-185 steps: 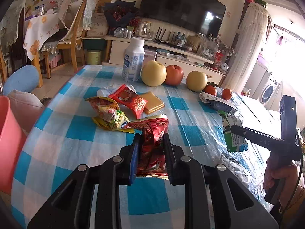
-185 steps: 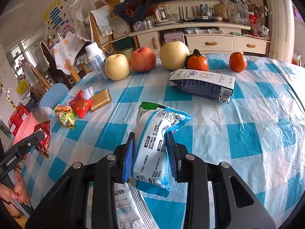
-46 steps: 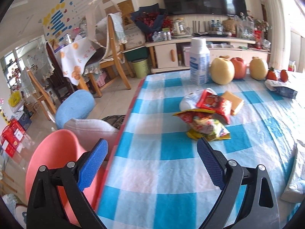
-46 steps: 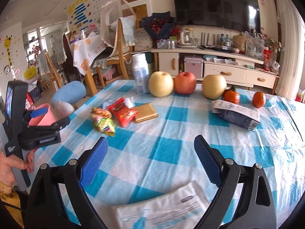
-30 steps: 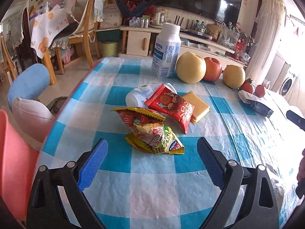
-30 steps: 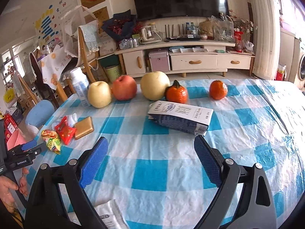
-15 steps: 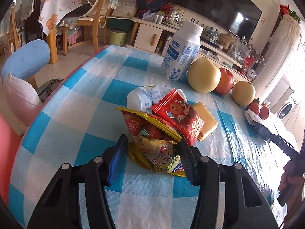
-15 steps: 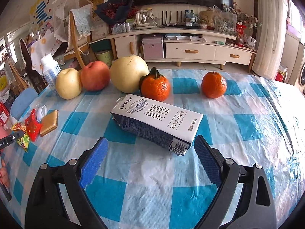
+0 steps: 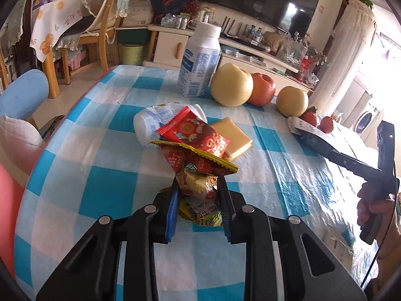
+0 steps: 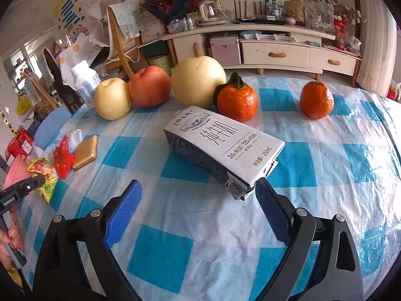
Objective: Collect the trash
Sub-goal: 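Grasp the yellow chip bag with the left tool while the right tool approaches the milk carton, then grasp the white milk carton with the right tool while the left tool holds the chip bag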
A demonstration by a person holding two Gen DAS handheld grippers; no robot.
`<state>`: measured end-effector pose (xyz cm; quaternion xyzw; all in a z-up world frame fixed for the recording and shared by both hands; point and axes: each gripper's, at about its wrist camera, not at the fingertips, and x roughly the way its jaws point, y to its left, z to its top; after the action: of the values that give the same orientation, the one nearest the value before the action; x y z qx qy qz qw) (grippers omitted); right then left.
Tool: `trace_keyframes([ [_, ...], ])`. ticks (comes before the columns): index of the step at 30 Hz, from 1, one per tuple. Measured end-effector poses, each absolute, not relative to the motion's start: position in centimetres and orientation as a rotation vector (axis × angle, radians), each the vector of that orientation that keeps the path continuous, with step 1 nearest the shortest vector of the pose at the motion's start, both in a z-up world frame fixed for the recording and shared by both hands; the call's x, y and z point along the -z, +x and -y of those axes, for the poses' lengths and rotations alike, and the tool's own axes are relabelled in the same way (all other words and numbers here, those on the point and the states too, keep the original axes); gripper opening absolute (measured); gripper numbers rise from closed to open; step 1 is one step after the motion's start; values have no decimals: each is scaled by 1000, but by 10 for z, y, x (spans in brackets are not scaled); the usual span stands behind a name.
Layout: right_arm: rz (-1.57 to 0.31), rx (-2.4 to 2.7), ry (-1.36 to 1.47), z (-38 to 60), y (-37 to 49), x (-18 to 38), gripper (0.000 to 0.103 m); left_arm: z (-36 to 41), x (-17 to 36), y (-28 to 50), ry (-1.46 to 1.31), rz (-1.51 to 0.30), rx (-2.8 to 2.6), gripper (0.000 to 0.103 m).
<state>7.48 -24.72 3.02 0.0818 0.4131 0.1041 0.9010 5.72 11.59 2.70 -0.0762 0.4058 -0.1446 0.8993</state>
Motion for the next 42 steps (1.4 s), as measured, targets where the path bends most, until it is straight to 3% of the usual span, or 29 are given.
trace_keyframes([
  [5,-855,-465,199,214,59,-48,92,-106,-34,44,-169,-831,391,30],
  [9,-757,-368,110,213,54,-65,92,-102,-35,42,-164,-841,423,30],
  [18,-841,-251,158,222,81,-36,92,-88,-21,48,-128,-895,408,32],
  [21,-864,-224,108,211,86,-30,92,-85,-19,52,-102,-898,381,40],
  [22,-872,-215,105,209,88,-27,92,-86,-19,52,-98,-897,371,48],
  [24,-876,-200,96,208,91,-24,81,-86,-19,54,-96,-892,360,54],
  [26,-884,-194,89,208,93,-21,58,-84,-18,55,-84,-886,355,55],
  [29,-880,-203,93,208,92,-20,57,-80,-14,57,-61,-888,346,55],
  [30,-876,-203,86,207,91,-20,57,-79,-15,57,-54,-888,345,54],
  [32,-867,-202,77,208,88,-21,56,-77,-14,56,-59,-896,363,38],
  [35,-858,-227,90,208,84,-23,56,-78,-15,53,-54,-892,360,31],
  [42,-836,-281,105,197,68,-31,56,-89,-17,44,-99,-904,373,26],
])
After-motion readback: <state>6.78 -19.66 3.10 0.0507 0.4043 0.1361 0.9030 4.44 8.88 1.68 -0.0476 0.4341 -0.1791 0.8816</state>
